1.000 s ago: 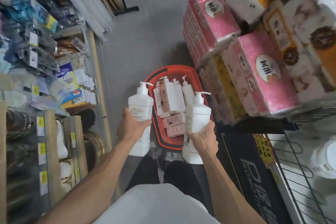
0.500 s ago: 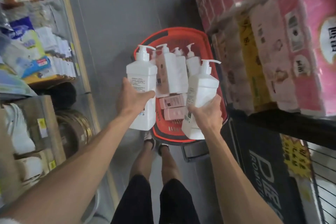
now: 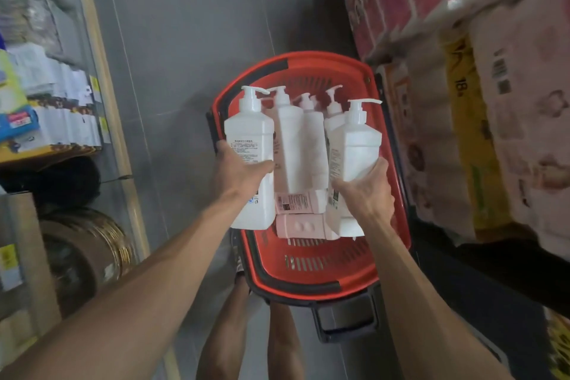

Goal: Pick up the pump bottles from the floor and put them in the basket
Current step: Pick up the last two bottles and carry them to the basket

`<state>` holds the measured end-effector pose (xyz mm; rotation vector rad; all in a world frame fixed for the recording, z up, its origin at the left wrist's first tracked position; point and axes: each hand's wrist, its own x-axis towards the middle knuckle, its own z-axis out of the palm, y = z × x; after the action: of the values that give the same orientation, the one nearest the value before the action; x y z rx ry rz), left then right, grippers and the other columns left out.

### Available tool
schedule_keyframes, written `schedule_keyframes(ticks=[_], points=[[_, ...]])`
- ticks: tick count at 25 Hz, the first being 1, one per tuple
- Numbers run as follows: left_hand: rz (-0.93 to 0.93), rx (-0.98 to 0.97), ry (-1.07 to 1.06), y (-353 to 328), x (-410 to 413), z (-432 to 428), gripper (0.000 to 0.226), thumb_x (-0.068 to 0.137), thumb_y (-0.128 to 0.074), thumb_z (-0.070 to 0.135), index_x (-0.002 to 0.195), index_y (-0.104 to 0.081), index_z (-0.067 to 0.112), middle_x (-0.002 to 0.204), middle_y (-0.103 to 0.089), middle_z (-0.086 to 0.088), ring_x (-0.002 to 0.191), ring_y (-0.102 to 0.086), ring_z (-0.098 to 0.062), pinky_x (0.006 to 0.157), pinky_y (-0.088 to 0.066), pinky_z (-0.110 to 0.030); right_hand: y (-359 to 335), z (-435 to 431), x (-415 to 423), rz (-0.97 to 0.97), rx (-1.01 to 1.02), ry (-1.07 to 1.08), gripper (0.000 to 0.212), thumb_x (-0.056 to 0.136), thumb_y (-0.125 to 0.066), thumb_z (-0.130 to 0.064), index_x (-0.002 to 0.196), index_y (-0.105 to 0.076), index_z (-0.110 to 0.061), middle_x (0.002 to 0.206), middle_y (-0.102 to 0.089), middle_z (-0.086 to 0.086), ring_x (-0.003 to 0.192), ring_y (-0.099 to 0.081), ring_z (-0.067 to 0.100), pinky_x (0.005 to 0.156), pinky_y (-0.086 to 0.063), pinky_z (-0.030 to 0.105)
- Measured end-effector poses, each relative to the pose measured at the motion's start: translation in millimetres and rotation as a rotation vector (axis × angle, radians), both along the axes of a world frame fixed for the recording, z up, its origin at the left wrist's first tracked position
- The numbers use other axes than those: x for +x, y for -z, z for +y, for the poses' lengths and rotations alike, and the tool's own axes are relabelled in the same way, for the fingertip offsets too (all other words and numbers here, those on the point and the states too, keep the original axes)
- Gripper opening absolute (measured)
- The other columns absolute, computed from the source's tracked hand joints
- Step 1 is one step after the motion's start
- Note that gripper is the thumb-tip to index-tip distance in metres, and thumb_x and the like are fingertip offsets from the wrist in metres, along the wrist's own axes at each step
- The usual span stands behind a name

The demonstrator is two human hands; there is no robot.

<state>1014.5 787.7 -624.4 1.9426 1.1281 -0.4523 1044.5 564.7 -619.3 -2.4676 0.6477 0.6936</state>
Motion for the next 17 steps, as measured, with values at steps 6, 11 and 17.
schedule_keyframes(ticks=[6, 11, 17], points=[[0.075, 0.001, -0.022, 27, 23, -9, 0.073, 0.050, -0.072, 0.048, 0.106, -0.033, 0.022, 0.100, -0.059, 0.001, 0.083, -0.065, -0.029, 0.071, -0.059, -0.046, 36, 22, 30, 0.049, 0.002, -0.079, 0.089, 0.065, -0.080, -0.048, 0.133, -0.029, -0.023, 0.110, -0.063, 0.002, 0.099, -0.064, 0.034, 0.091, -0.049, 0.051], [0.089, 0.006, -0.029, 44, 34, -7, 0.073, 0.055, -0.073, 0.048, 0.111, -0.036, 0.019, 0.107, -0.058, 0.001, 0.088, -0.065, -0.032, 0.069, -0.059, -0.045, 58, 29, 49, 0.072, -0.022, -0.107, 0.086, 0.069, -0.078, -0.044, 0.136, -0.029, -0.020, 0.109, -0.064, 0.004, 0.095, -0.063, 0.034, 0.080, -0.044, 0.043], [0.114, -0.002, -0.048, 62, 43, -4, 0.072, 0.056, -0.074, 0.047, 0.112, -0.035, 0.022, 0.108, -0.060, 0.001, 0.086, -0.067, -0.031, 0.068, -0.060, -0.044, 73, 30, 60, 0.084, -0.062, -0.133, 0.087, 0.069, -0.078, -0.041, 0.138, -0.029, -0.019, 0.116, -0.064, 0.006, 0.102, -0.063, 0.037, 0.088, -0.046, 0.048]])
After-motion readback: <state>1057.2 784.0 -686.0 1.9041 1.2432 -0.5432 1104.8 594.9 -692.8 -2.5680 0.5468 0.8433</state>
